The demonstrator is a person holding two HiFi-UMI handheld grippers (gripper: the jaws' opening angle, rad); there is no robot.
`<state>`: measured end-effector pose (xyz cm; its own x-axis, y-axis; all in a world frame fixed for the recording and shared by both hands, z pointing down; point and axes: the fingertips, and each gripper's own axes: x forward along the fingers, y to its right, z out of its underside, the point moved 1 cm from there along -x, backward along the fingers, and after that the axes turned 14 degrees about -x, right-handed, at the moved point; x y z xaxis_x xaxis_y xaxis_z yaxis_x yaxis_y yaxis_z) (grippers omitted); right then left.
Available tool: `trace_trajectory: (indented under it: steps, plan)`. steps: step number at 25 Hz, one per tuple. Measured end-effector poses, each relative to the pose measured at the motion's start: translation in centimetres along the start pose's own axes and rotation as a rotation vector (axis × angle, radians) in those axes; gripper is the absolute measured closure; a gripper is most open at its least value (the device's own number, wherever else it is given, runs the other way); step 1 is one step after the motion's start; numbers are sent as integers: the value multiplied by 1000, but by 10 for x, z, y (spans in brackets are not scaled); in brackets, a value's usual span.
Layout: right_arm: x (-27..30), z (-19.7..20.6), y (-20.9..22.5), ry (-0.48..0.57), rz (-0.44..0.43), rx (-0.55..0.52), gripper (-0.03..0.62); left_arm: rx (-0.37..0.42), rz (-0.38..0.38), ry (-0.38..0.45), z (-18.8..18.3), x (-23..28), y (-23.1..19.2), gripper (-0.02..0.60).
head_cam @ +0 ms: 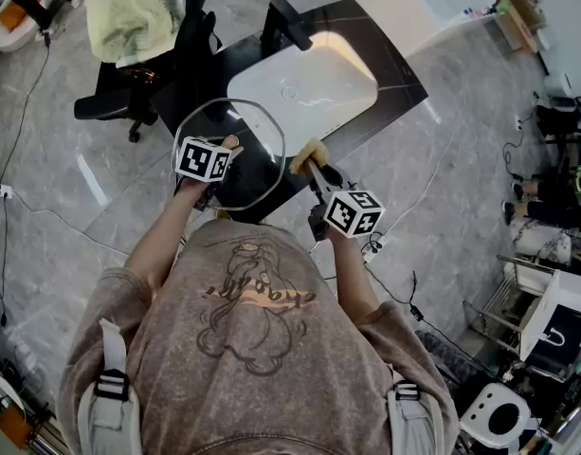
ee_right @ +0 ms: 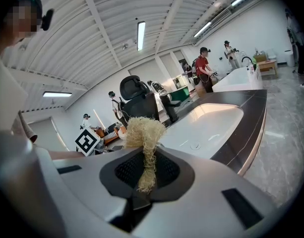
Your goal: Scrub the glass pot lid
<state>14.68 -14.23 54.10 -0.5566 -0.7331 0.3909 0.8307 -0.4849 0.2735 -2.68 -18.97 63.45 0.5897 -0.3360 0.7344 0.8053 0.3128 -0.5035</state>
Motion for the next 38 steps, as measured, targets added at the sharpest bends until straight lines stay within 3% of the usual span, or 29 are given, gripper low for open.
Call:
trace_trajectory:
  steps: [12, 18, 21, 24, 26, 33, 38]
  plan:
    - [3, 4, 0, -11, -5, 13, 553, 25, -26, 27, -4, 2, 0, 397]
    - [3, 5, -3, -12, -10, 14, 551, 61, -12, 83, -19, -18, 11, 390]
    - [3, 1, -7, -4, -14, 8, 551, 76, 30, 135, -30, -37, 25, 400]
    - [1, -9, -12, 18, -15, -15, 553, 119, 78, 220, -43, -60, 46, 541]
    - [-2, -18, -17, 37, -10, -39, 553, 144, 101, 282, -51, -77, 59, 565]
    - [-22, -60, -41, 124, 54, -200, 553, 197, 211, 531, -79, -147, 102, 565]
    - [-34, -83, -55, 186, 74, -260, 553, 213, 225, 595, -86, -169, 109, 565]
